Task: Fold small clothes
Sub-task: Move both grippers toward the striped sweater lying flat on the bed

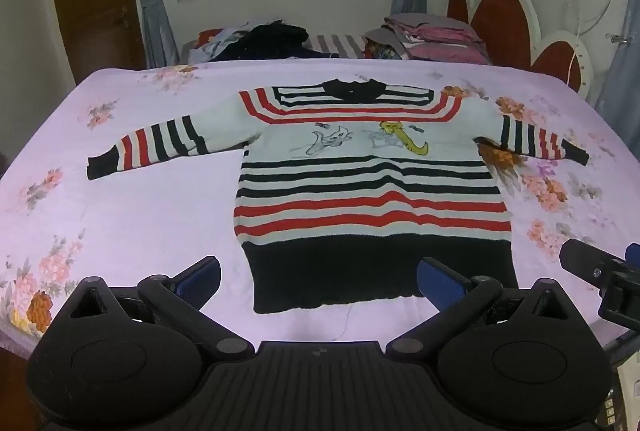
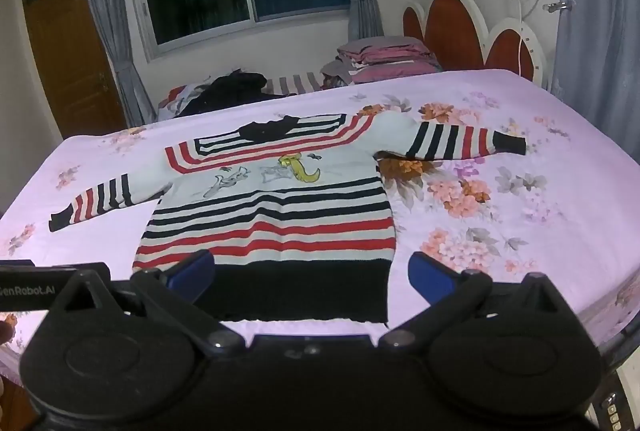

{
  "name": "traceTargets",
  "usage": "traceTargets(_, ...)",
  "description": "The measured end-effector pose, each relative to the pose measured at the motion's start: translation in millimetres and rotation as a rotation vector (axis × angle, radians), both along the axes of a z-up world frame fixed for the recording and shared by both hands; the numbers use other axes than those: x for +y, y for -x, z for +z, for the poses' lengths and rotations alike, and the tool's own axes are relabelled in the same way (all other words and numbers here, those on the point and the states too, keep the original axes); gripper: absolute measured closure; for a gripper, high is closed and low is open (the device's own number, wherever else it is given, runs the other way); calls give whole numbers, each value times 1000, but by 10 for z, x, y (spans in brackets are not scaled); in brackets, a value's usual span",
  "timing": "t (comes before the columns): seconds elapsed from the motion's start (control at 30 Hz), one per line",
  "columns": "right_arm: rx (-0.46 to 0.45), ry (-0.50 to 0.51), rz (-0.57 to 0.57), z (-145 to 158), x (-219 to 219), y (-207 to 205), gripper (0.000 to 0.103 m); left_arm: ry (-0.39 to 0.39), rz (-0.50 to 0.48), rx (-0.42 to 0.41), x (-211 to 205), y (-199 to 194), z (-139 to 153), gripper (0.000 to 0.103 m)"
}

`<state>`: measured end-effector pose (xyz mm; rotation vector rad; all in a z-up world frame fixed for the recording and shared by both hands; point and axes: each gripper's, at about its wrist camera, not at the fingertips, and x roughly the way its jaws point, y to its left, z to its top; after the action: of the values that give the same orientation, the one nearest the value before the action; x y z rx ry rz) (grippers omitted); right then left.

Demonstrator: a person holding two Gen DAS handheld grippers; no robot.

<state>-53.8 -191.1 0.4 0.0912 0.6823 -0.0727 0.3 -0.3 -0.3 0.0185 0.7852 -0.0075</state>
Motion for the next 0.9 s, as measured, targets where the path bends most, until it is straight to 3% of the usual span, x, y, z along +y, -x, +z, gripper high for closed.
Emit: traceTargets(0.9,14,0,5,-54,-113,-116,0,2,8,-2,-96,-123,-36,0)
